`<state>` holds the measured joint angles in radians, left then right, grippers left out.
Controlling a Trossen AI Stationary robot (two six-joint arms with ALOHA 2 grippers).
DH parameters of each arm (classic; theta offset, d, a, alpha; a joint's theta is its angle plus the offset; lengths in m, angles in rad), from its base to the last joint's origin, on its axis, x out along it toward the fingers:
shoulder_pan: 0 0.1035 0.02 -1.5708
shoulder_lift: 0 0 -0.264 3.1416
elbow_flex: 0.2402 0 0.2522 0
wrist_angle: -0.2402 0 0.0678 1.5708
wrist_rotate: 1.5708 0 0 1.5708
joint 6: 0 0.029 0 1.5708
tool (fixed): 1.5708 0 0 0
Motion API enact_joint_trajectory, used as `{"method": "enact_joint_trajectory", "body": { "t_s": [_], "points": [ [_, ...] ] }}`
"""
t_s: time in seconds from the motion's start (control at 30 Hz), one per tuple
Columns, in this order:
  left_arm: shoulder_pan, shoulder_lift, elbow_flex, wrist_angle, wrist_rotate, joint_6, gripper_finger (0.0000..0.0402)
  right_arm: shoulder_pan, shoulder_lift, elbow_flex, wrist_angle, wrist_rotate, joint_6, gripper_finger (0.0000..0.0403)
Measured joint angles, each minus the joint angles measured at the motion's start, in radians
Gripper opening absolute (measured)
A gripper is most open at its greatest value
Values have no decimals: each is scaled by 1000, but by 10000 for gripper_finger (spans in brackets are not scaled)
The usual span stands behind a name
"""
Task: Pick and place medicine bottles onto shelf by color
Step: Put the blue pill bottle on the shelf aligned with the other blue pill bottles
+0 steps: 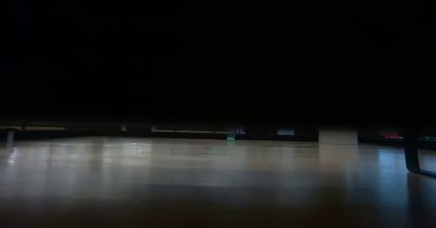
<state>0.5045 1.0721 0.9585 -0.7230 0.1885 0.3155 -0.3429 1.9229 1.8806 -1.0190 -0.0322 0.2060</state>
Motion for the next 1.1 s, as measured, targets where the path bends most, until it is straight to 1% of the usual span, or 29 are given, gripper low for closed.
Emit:
{"method": "enact_joint_trajectory", "body": {
  "t_s": [0.17, 0.3, 0.37, 0.43, 0.53, 0.57, 0.63, 0.77, 0.93, 1.03, 1.1],
  "points": [
    [0, 0, 0, 6, 0, -1, 265, -2, 0, -38, 104, -70, 23, 156],
    [0, 0, 0, 6, 0, -1, 265, 0, 0, -38, 128, -156, -42, 156],
    [0, 0, 0, 6, 0, -1, 265, 1, -7, -38, 105, -177, -62, 156],
    [0, 0, 0, 6, -1, -2, 265, 7, -23, -39, 75, -160, -77, 156],
    [0, 0, 0, 6, 0, -2, 265, 26, -47, -45, 39, -40, -86, 156],
    [0, 0, 0, 6, -1, -2, 265, 33, -60, -63, 45, -6, -85, 156],
    [0, 0, 0, 6, -1, -2, 265, 46, -91, -123, 54, 21, -80, 156],
    [0, 0, 0, 6, -1, -2, 265, 61, -204, -279, 163, 14, -39, 156],
    [0, 0, 0, 6, 0, -2, 265, 63, -349, -442, 379, 23, 25, 156],
    [0, 0, 0, 6, 0, -2, 265, 63, -388, -512, 506, 23, 54, 156],
    [0, 0, 0, 6, -1, -3, 265, 64, -396, -535, 558, 23, 75, 156]
  ]
}}
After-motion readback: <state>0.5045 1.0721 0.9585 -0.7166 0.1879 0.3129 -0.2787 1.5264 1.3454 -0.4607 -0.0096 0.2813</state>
